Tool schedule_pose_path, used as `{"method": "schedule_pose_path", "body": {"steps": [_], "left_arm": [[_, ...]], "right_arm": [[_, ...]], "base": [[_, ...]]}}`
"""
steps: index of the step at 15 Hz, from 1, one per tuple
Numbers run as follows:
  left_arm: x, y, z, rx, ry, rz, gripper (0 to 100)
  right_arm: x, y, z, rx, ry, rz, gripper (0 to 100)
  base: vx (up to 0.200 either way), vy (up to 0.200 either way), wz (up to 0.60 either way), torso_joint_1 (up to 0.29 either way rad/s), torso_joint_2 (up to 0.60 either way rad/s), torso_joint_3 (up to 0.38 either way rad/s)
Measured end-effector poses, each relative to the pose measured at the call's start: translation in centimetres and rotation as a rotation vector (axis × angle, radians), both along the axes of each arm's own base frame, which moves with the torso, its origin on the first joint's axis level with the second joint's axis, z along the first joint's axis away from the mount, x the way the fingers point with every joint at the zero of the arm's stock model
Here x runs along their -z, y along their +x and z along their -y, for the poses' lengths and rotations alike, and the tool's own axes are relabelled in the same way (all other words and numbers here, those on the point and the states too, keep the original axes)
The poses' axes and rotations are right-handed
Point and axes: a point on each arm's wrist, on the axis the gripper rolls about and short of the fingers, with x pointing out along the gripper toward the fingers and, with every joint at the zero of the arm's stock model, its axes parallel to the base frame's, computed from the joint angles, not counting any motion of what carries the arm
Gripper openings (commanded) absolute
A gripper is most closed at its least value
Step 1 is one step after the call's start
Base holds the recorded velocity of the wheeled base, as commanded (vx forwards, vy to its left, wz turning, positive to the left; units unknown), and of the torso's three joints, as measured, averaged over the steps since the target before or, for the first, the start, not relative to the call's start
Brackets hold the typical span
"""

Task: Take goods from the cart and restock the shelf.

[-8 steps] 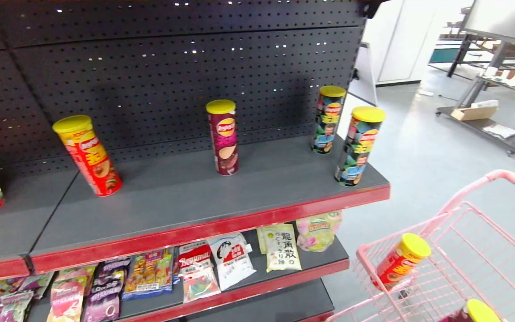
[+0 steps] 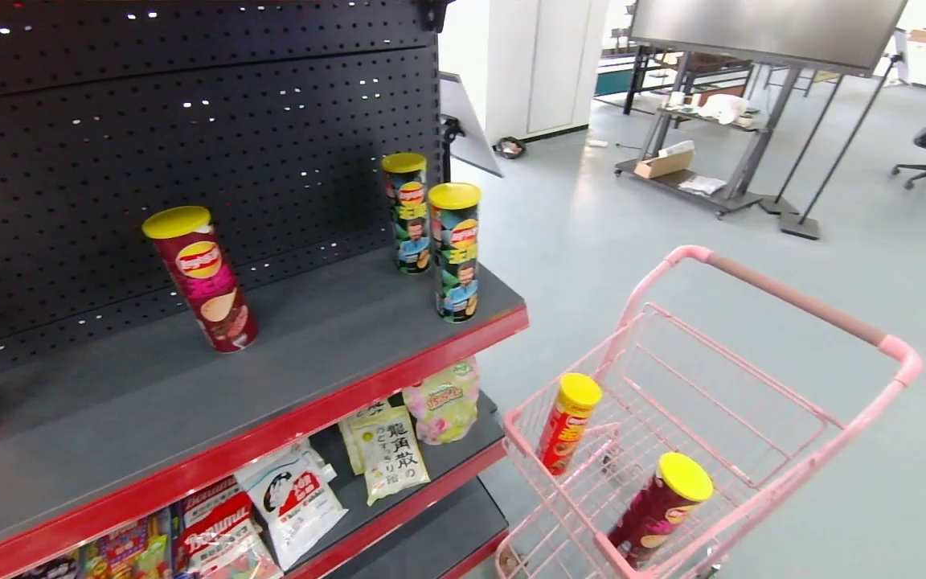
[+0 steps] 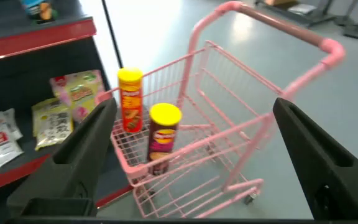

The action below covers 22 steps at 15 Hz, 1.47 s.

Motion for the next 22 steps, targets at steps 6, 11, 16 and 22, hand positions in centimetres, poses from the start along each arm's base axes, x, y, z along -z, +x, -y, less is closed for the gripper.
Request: {"method": "schedule_pose_path", "body": {"steps": [6,11,16,22], "left_arm": [[0.0,0.0,0.0,-0.001,0.0,0.0,100],[0.0,0.0,0.0,0.0,0.0,0.0,100],[0.0,0.0,0.0,-0.001,0.0,0.0,100],[0.0,0.0,0.0,-0.001,0.0,0.0,100]], "right_arm": [[-0.02,0.0,0.01,0.002,-0.001,0.002,100],[0.0,0.0,0.01,0.003,0.0,0.001,100],[0.0,0.0,0.01,0.003,0.001,0.0,100],[0.0,0.0,0.01,0.004,0.001,0.0,100]], "base": [[0.0,0.0,-0.2,0.0,0.0,0.0],[0.0,0.0,0.0,-0.101,0.24,0.13],[0.0,0.0,0.0,-0.144,0.34,0.198],[0.0,0.0,0.0,-0.141,0.35,0.2]]}}
